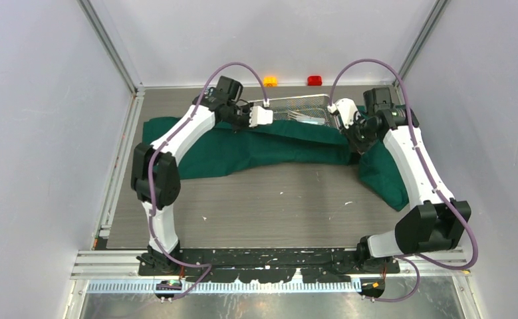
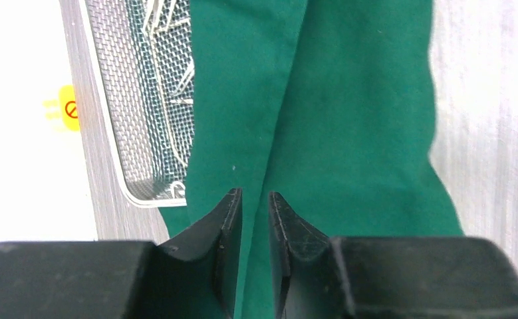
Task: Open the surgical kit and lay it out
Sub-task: Open the surgical kit at the center of the board.
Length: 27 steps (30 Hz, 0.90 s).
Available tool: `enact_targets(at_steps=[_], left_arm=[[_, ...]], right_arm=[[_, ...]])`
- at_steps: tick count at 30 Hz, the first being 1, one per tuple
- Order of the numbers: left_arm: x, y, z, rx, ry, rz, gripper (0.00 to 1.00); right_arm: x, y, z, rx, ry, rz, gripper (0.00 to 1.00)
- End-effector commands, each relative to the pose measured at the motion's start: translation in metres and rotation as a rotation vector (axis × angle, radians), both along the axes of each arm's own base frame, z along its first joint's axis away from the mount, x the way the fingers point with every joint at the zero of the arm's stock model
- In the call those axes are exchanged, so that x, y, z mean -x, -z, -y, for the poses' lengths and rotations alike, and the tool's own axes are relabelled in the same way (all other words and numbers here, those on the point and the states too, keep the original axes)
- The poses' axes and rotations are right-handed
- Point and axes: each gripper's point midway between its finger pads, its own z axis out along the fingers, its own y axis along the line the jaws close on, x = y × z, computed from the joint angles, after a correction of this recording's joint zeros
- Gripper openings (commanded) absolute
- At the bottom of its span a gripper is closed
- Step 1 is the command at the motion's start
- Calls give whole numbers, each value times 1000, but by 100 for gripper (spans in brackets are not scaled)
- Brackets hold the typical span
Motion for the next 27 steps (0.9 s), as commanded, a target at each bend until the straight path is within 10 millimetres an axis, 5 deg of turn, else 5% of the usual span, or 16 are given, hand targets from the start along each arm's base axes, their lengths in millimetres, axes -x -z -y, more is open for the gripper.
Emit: enact_targets(at_steps=[1,10,17,27], left_arm=[[32,-12,-15,-20,10,-6,22],[45,-9,-16,26,-3,73,56],[43,24,-38,-84,-6,123,69],[23,36,-55,-125,-74,237,74]], right_arm=[[32,-13,3,9,-38,11,0],[61,-36,-6,-50,-49,19,1],[64,-44,-6,-60,-31,8,1],[55,-39,-4,-40,-29,-11,0]])
